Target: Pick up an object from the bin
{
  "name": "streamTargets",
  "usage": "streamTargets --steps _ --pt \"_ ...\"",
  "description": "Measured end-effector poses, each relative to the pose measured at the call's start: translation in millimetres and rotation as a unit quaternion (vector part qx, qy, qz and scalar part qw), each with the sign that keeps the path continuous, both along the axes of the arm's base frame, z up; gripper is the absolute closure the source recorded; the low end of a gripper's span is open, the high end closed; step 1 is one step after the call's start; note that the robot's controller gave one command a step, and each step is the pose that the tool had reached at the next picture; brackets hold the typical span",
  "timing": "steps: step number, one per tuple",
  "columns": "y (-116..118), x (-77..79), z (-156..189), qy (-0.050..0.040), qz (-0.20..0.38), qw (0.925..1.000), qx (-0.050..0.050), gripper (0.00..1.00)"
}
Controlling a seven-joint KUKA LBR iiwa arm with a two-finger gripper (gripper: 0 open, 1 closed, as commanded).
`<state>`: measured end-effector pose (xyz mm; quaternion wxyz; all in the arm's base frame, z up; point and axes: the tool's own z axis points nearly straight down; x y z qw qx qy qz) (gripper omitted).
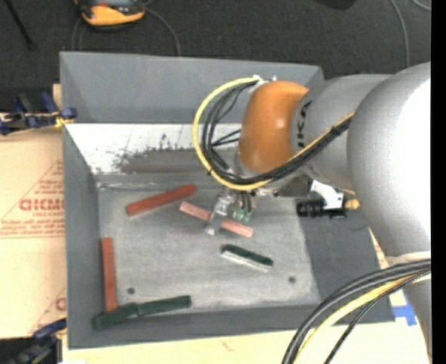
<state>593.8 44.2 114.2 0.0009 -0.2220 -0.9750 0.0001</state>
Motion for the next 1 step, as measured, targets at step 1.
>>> streamTargets --steps 1 --pt "-0.3 2.2 11.1 -0.0043 0.000 1.0000 0.000 1.00"
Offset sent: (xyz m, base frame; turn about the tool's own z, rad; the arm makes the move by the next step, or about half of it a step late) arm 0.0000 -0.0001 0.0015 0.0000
